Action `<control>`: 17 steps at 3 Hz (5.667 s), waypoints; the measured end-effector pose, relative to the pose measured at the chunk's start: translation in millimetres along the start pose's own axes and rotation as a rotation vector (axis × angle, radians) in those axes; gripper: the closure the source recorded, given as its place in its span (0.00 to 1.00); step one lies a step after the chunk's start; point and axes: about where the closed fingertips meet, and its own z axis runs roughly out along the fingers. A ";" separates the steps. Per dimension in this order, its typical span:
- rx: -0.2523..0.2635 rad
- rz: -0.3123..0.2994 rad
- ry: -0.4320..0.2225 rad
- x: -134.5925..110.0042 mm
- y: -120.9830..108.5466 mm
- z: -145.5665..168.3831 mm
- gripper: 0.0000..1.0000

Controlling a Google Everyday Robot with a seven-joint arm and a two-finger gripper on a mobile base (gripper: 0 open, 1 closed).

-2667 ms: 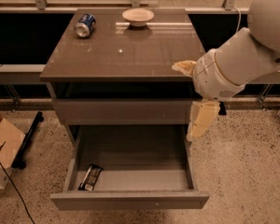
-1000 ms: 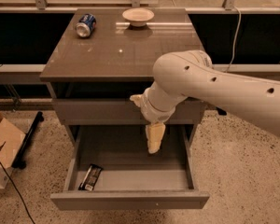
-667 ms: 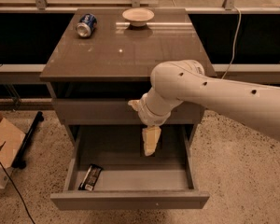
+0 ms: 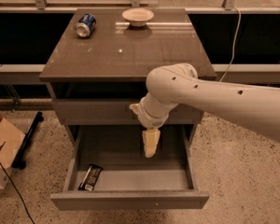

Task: Pick rxbar chocolate from middle drawer and place on counter

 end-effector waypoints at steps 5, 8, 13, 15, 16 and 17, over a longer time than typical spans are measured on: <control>-0.153 -0.271 -0.147 -1.0 32.7 141.0 0.00; -0.114 -0.306 -0.177 -33.4 24.8 212.9 0.00; -0.044 -0.175 -0.289 -72.8 9.2 282.4 0.00; -0.053 -0.082 -0.362 -95.5 9.8 314.6 0.00; -0.073 -0.057 -0.404 -111.8 12.8 329.6 0.00; -0.093 -0.029 -0.444 -123.9 15.3 344.7 0.00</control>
Offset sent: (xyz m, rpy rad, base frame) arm 0.0080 0.0223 -0.1142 -0.1210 0.1515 0.3288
